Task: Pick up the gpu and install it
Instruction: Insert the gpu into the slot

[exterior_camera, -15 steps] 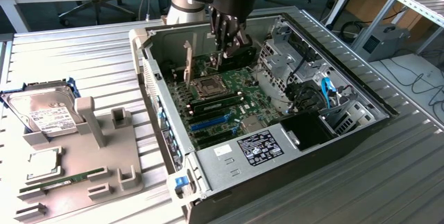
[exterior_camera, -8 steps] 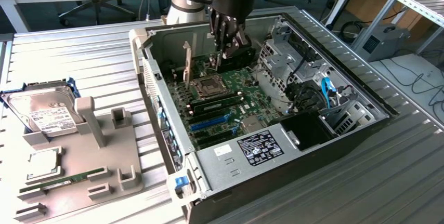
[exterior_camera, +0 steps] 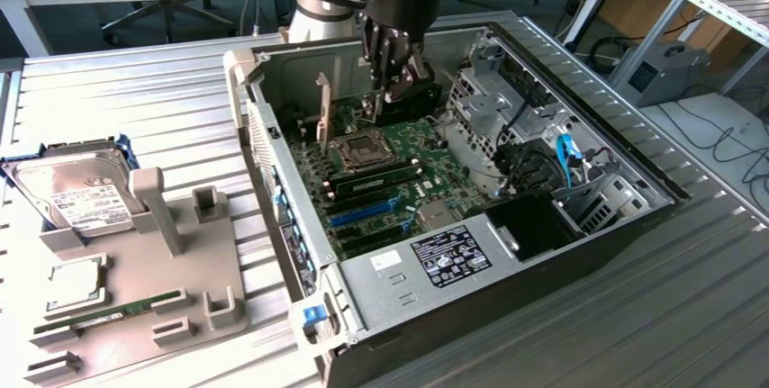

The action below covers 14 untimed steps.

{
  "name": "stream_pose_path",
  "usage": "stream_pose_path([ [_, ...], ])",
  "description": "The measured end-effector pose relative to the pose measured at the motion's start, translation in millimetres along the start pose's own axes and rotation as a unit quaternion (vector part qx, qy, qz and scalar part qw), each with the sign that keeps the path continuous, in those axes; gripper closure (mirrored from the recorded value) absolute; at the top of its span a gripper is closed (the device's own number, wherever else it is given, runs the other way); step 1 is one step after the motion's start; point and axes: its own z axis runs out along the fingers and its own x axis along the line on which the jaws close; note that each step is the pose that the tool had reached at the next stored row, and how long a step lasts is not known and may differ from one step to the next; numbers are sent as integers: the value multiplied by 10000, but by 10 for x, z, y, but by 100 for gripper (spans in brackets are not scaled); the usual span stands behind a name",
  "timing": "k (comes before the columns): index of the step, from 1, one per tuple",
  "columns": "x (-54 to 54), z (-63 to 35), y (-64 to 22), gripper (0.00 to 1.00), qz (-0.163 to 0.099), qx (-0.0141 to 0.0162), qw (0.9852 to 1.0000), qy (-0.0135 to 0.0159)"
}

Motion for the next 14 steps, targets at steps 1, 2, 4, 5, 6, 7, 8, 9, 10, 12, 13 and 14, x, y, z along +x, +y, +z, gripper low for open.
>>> stream_pose_path([
  [1,0,1,0,73,0,0,10000,0],
  [2,0,2,1,73,0,0,10000,0],
  [4,0,8,5,73,0,0,10000,0],
  [5,1,15,18,73,0,0,10000,0],
  [6,1,16,20,73,0,0,10000,0],
  [7,1,17,20,73,0,0,10000,0],
  [8,1,19,22,73,0,0,10000,-1],
  [9,1,21,24,73,0,0,10000,0],
  [10,1,23,27,73,0,0,10000,-1],
  [12,1,28,34,73,0,0,10000,0],
  [13,1,30,37,73,0,0,10000,0],
  [14,1,34,38,73,0,0,10000,0],
])
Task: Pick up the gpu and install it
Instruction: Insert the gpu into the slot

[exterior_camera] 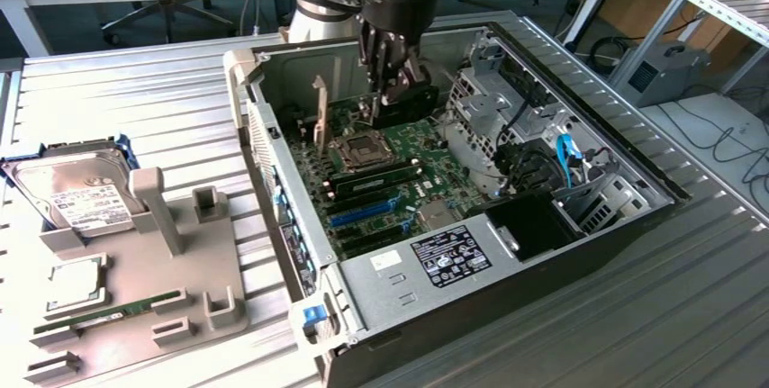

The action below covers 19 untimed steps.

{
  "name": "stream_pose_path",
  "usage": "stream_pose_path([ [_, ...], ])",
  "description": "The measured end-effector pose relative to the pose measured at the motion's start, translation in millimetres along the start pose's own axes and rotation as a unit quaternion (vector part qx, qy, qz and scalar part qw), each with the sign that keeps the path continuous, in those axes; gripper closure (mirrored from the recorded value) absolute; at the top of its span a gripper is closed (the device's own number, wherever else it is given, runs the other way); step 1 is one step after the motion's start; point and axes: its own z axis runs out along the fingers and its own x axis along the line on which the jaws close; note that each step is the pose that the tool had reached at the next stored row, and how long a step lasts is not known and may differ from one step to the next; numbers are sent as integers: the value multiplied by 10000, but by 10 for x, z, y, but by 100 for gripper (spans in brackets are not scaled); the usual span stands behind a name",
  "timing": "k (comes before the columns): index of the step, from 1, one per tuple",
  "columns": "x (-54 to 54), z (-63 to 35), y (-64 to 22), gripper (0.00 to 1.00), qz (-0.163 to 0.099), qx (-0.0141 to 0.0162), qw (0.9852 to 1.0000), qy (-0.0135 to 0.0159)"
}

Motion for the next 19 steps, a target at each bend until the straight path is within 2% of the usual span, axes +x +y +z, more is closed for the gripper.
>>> stream_pose_path([
  [19,83,20,3,73,0,0,10000,0],
])
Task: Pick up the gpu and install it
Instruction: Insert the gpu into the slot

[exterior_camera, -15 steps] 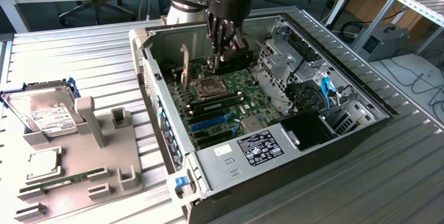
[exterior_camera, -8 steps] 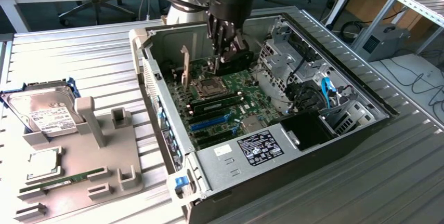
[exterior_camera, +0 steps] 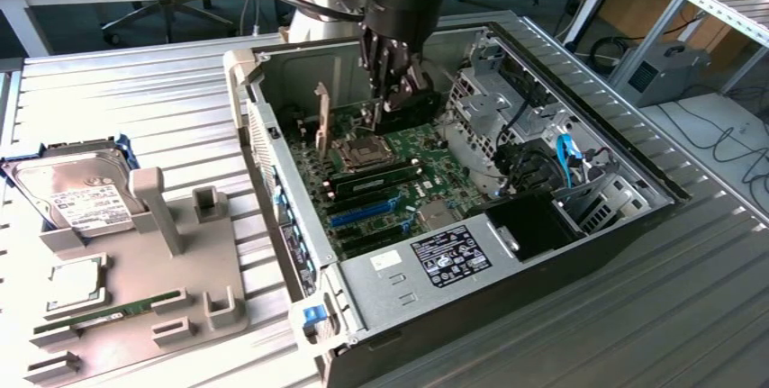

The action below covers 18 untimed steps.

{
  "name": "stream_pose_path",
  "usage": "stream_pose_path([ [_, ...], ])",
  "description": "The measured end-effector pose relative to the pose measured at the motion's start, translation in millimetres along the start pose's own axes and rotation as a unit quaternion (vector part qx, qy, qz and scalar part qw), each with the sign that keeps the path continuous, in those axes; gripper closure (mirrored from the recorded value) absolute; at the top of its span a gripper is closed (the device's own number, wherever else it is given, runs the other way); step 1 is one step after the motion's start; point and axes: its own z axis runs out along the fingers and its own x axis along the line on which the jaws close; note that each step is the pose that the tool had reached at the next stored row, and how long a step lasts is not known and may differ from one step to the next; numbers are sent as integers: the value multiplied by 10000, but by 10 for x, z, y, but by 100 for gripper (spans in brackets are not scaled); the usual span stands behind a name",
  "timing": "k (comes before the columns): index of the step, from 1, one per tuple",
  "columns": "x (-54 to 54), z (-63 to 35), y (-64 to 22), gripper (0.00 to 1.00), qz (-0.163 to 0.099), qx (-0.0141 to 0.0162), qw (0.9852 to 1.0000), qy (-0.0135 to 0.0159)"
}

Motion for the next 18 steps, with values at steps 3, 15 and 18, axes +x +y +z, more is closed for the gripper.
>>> stream_pose_path([
  [3,19,1,0,73,0,0,10000,0],
  [15,79,7,2,73,0,0,10000,0],
  [18,91,9,2,73,0,0,10000,0],
])
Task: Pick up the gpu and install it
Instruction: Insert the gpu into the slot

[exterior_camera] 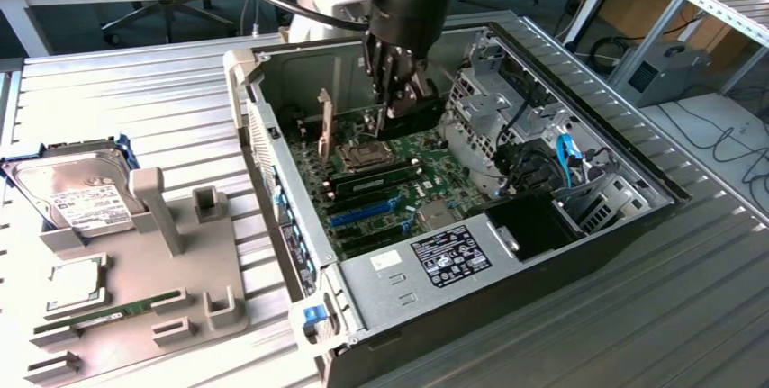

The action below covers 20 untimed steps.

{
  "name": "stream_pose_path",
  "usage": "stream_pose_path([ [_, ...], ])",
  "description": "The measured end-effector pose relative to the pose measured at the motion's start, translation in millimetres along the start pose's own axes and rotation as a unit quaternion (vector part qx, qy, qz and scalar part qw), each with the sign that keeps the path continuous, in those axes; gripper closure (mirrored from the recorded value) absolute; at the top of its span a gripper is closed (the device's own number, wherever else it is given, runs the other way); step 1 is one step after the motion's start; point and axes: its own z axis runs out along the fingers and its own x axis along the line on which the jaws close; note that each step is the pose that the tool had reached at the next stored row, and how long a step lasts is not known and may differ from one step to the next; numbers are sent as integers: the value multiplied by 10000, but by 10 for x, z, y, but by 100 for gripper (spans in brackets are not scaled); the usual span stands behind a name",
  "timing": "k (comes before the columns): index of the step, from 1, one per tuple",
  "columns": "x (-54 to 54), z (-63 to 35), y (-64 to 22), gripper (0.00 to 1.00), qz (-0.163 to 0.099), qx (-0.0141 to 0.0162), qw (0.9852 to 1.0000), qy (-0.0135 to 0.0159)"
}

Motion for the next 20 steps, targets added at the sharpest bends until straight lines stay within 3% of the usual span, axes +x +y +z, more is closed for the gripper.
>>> stream_pose_path([
  [20,116,14,2,73,0,0,10000,0],
])
